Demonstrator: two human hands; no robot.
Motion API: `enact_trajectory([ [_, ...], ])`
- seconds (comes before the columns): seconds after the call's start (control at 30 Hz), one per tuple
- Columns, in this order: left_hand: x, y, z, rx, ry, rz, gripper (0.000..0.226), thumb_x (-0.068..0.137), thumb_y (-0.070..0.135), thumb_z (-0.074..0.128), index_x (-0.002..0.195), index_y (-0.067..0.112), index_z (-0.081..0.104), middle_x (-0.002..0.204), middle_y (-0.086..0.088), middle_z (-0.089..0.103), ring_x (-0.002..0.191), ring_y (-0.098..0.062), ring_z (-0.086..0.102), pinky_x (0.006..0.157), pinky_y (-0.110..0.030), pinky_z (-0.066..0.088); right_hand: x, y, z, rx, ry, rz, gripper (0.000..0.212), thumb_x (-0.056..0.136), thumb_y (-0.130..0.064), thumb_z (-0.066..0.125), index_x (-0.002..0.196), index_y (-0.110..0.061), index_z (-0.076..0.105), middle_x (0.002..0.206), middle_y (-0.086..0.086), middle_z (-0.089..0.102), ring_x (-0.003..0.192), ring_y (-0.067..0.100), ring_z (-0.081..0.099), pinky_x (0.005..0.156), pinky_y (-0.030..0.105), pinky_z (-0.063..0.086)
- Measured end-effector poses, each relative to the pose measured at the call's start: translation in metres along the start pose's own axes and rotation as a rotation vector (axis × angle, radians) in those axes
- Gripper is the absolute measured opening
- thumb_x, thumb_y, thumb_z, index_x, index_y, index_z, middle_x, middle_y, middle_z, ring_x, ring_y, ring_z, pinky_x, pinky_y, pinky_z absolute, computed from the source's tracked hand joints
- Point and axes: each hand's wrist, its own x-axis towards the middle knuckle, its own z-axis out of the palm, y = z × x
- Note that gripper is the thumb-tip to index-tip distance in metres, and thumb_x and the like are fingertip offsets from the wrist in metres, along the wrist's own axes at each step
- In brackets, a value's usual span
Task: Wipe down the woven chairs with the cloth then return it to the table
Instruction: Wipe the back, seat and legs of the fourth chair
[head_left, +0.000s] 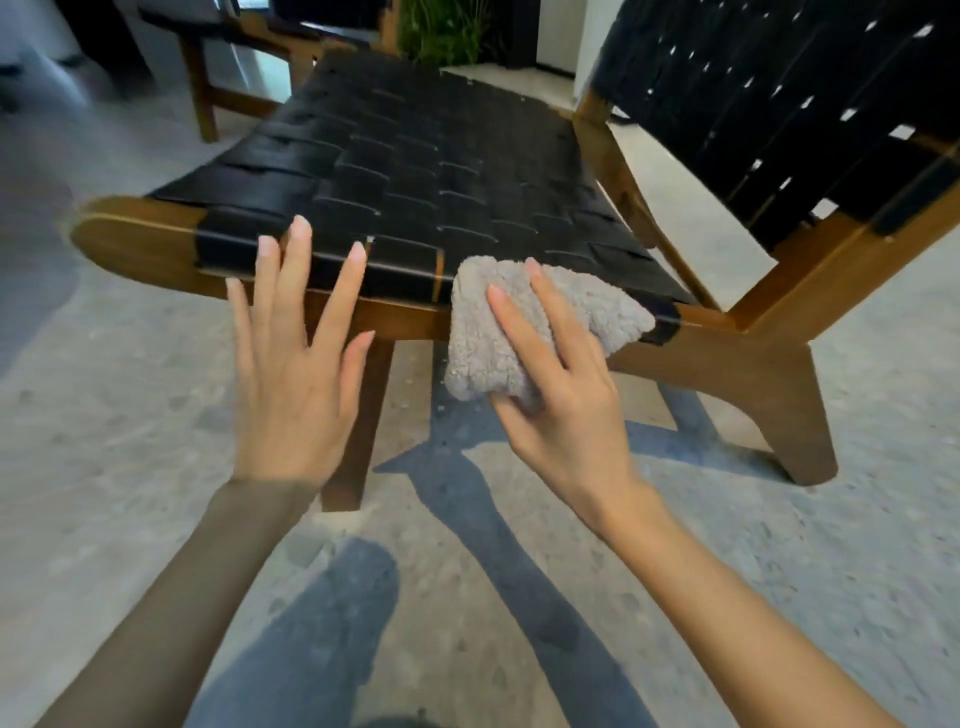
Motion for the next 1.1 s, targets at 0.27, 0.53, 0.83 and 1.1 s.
enact_trajectory([
  [0.27,-0.025,-0.063,-0.016,-0.143,0.016,-0.145,0.079,0.094,0.001,0.049,0.151,0.03,0.002,0.16,0.0,0.002,0.146,-0.02,-0.001,0.111,-0.055,0.029,0.037,-0.079,0.037,-0.054,-0.043,-0.115,0.078,0.083,-0.009,0.07,0.148,-0.023,0.031,0.158,0.009,0.019,0.13,0.025,0.037,0.093,0.025,0.032],
  [0.53,-0.044,-0.089,-0.024,-0.281,0.084,-0.298,0.085,0.092,-0.004,0.047,0.15,0.037,0.001,0.155,0.022,0.002,0.145,-0.004,0.003,0.115,-0.021,0.016,0.069,-0.128,0.059,-0.076,-0.041,-0.168,0.074,0.083,-0.023,0.074,0.146,-0.018,0.037,0.154,0.012,0.029,0.131,0.024,0.039,0.095,0.025,0.037],
  [0.83,-0.045,-0.116,-0.044,-0.471,0.087,-0.442,0.058,0.089,-0.007,0.044,0.144,0.01,0.034,0.151,-0.009,0.032,0.132,-0.01,0.031,0.095,0.008,0.014,0.107,-0.186,0.085,-0.179,-0.13,-0.295,0.069,0.086,-0.013,0.065,0.147,-0.023,0.035,0.155,0.011,0.029,0.106,0.027,0.06,0.068,0.033,0.051],
  [1.1,-0.05,-0.08,-0.039,-0.593,0.063,-0.409,0.067,0.091,-0.003,0.046,0.149,0.023,0.024,0.152,-0.001,0.031,0.134,-0.005,0.031,0.096,0.007,0.016,0.077,-0.139,0.058,-0.232,-0.119,-0.285,0.066,0.085,-0.015,0.066,0.145,-0.025,0.04,0.156,0.0,0.029,0.111,0.025,0.058,0.067,0.036,0.055],
])
